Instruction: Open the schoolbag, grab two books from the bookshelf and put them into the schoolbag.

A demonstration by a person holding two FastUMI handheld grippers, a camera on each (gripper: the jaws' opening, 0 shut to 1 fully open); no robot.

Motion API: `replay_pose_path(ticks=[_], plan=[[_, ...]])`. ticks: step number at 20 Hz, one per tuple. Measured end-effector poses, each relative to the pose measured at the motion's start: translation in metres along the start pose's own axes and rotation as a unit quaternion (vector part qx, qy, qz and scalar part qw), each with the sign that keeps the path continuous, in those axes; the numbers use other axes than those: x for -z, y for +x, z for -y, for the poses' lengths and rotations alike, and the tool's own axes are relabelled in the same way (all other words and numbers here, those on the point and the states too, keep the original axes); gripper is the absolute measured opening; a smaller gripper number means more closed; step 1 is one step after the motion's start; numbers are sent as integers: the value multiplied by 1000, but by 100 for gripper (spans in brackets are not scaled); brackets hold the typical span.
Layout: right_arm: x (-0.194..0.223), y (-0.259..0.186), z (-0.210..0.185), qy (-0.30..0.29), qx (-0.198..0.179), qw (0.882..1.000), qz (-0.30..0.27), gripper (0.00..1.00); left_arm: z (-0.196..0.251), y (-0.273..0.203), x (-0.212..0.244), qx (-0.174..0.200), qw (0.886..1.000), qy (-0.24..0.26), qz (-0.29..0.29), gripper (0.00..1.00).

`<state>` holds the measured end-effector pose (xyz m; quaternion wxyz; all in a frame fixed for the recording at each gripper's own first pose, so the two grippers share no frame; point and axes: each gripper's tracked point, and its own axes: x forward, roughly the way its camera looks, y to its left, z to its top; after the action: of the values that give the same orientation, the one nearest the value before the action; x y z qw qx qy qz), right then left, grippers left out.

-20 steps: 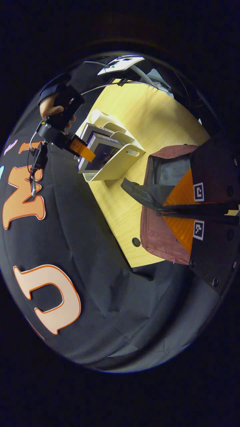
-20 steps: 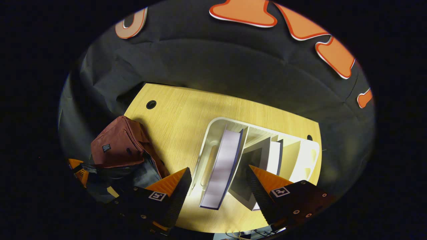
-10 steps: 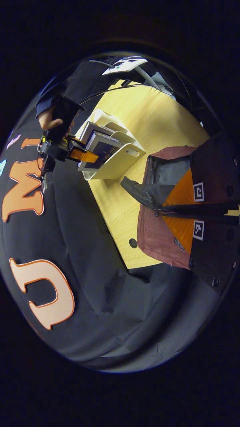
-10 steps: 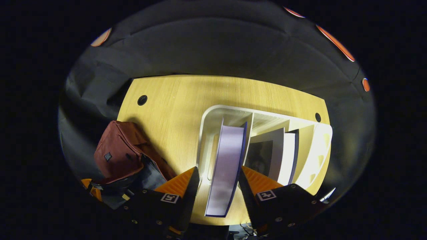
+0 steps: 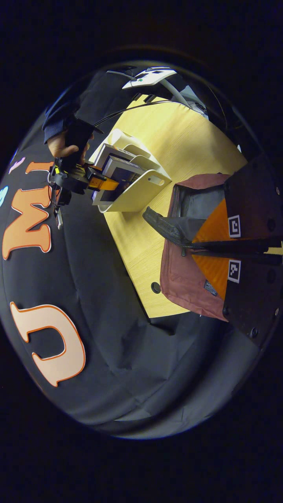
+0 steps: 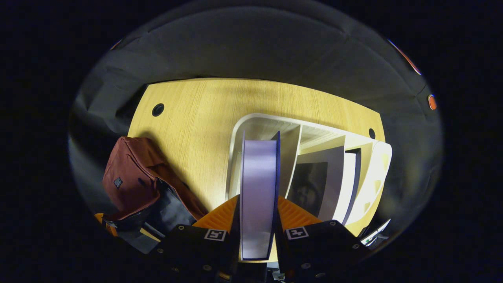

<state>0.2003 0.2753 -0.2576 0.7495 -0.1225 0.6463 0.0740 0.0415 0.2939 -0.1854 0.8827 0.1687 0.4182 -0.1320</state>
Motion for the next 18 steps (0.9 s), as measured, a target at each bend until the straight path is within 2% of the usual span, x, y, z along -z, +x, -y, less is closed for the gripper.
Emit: replay_pose_path(ticks=[6,7,8,12,18], plan=[[3,-11,0,12,-13,1000,-6,35,-1,4,0,1,1000,-1,-1,7],[3,-18,-1,14,-19,1000,-2,43,-1,5,0,0,1000,-1,-2,7],[4,-27,-1,20,-24,999,3,34,-1,4,-1,0,1000,0,0,6],[8,-63,11,28,-40,998,26,34,-5,0,1,1,1000,18,-5,7],[18,-126,40,51,-54,995,63,34,-7,-2,0,2,1000,14,-7,6]])
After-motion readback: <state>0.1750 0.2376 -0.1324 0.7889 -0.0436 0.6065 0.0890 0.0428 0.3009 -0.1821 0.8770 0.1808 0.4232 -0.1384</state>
